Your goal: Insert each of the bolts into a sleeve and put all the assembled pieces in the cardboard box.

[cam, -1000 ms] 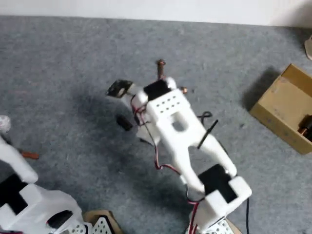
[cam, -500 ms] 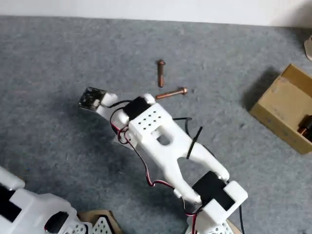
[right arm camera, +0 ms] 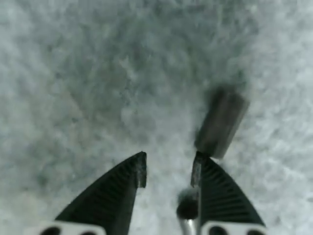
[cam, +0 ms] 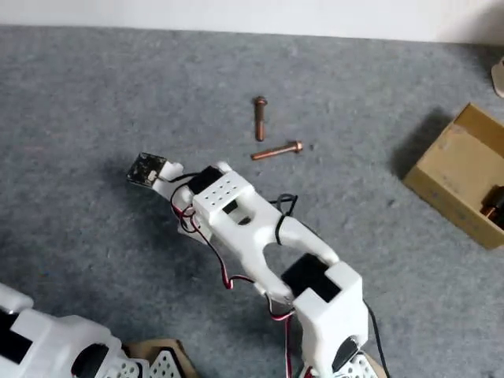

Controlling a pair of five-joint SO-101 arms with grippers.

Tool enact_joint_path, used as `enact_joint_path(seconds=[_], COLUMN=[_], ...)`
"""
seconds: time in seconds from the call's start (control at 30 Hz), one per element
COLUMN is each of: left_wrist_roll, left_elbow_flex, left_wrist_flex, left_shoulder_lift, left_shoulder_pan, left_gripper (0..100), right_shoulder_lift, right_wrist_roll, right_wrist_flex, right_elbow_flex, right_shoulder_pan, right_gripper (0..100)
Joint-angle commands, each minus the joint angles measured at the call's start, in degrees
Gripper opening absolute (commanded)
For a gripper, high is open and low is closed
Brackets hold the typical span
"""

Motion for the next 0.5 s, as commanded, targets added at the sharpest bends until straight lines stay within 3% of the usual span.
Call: enact_joint_path(seconds=[0.0, 0.17, 0.47], left_wrist_roll=[0.00, 0.09, -0.09], left_elbow_flex=[0.92, 3.21, 3.21], left_wrist_flex=[-2.55, -4.84, -4.75], left_shoulder_lift=[-2.42, -2.42, -2.42], left_shoulder_pan=[-0.40, -0.22, -0.13], left_gripper=[1, 1, 1], right_shoulder_lift=[-1.01, -2.51, -2.59], right_wrist_roll=[0.35, 0.53, 0.53], right_wrist_flex=[-3.47, -3.30, 6.37], right_elbow_flex=[-0.92, -3.82, -13.23], right_shoulder_pan=[-0.04, 0.22, 2.42], right_gripper=[15.6, 15.6, 15.6])
